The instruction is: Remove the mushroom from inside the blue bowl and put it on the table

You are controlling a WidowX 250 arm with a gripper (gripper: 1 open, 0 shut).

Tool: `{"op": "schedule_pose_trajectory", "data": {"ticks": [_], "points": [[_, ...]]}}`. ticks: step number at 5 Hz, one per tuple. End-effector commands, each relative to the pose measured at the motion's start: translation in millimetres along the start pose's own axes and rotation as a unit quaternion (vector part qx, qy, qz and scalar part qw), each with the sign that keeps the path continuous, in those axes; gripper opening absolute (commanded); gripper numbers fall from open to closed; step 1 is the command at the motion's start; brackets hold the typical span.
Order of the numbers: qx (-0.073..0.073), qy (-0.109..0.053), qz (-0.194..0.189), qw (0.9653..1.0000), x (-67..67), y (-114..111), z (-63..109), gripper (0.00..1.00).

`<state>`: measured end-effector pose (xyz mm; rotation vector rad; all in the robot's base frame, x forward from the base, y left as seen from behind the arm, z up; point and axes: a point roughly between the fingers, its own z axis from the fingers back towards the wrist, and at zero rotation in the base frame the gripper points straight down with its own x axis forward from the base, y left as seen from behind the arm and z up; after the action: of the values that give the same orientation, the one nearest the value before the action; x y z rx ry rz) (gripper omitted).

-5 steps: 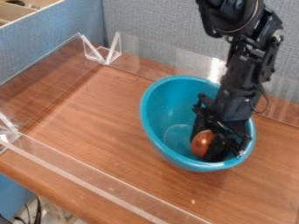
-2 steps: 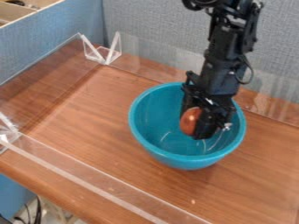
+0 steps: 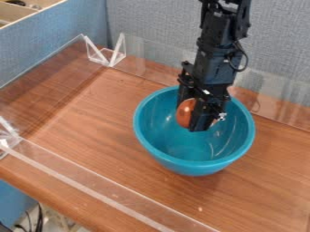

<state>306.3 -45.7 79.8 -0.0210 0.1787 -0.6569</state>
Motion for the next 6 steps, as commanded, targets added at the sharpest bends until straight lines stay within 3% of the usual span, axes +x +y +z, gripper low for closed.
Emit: {"op": "schedule_pose_trajectory", "data": {"ticks": [1, 3, 5, 6], "points": [[0.018, -0.036, -0.015, 0.9991, 6.0, -2, 20.3, 0.00], [0.019, -0.036, -0.043, 0.9982, 19.5, -15, 20.4, 0.00], [0.014, -0.042, -0.018, 0.9989, 14.3, -33, 20.3, 0.00], [0.013, -0.045, -0.035, 0.9983, 16.6, -41, 23.5, 0.00]]}}
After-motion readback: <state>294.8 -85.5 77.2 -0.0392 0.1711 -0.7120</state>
